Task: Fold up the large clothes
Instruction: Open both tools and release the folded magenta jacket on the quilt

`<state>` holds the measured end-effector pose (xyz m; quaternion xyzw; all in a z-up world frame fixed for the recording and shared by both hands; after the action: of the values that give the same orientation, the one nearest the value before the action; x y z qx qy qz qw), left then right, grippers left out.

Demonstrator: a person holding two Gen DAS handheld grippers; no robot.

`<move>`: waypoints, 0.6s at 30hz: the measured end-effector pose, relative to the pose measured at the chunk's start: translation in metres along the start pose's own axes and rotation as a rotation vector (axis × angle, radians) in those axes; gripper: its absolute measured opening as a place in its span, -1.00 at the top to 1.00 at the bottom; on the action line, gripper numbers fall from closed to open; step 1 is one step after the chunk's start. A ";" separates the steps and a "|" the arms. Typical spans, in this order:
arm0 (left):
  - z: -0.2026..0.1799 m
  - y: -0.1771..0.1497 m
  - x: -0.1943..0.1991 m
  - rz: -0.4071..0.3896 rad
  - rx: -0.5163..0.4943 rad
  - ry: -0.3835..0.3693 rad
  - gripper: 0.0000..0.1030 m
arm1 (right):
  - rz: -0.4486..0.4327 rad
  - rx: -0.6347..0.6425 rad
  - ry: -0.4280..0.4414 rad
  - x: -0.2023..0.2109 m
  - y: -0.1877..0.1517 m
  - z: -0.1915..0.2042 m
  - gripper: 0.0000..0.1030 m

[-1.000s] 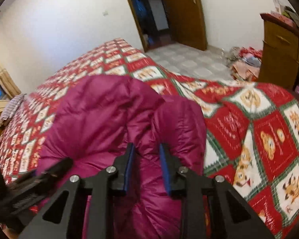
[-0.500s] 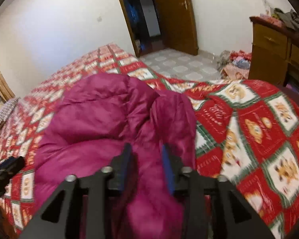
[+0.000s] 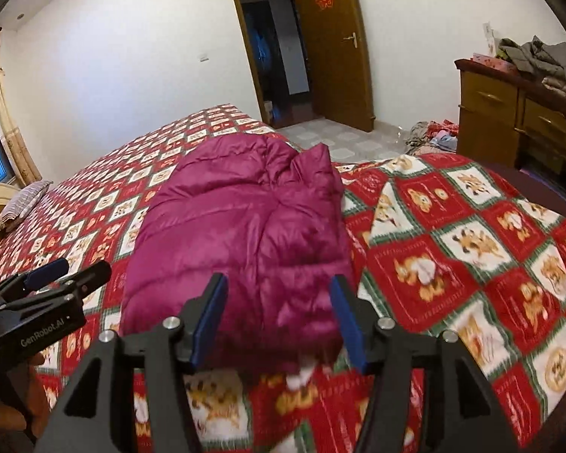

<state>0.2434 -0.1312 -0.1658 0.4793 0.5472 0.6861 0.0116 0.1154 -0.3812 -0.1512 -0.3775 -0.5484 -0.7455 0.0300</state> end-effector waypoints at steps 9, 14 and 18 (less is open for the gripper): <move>-0.011 -0.039 0.023 0.048 0.002 0.029 -0.48 | 0.081 -0.038 -0.019 0.021 -0.038 -0.014 -0.31; -0.016 -0.058 0.038 0.069 -0.009 0.047 -0.48 | 0.086 -0.048 -0.001 0.044 -0.049 -0.018 -0.38; -0.025 -0.065 0.057 0.066 -0.006 0.031 -0.48 | 0.052 -0.053 0.015 0.067 -0.049 -0.017 -0.48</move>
<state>0.1635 -0.0929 -0.1770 0.4861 0.5292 0.6952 -0.0181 0.0359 -0.3508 -0.1523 -0.3869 -0.5181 -0.7616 0.0434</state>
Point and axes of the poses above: each gripper's, at about its wrist camera, not at the fingertips, and x roughly against the way its jaws point, z to its left, y to its top, the point moved 10 cm from there along -x, roughly the way its jaws point, and after that the axes turned 8 degrees about -y, right-handed, at the moved point
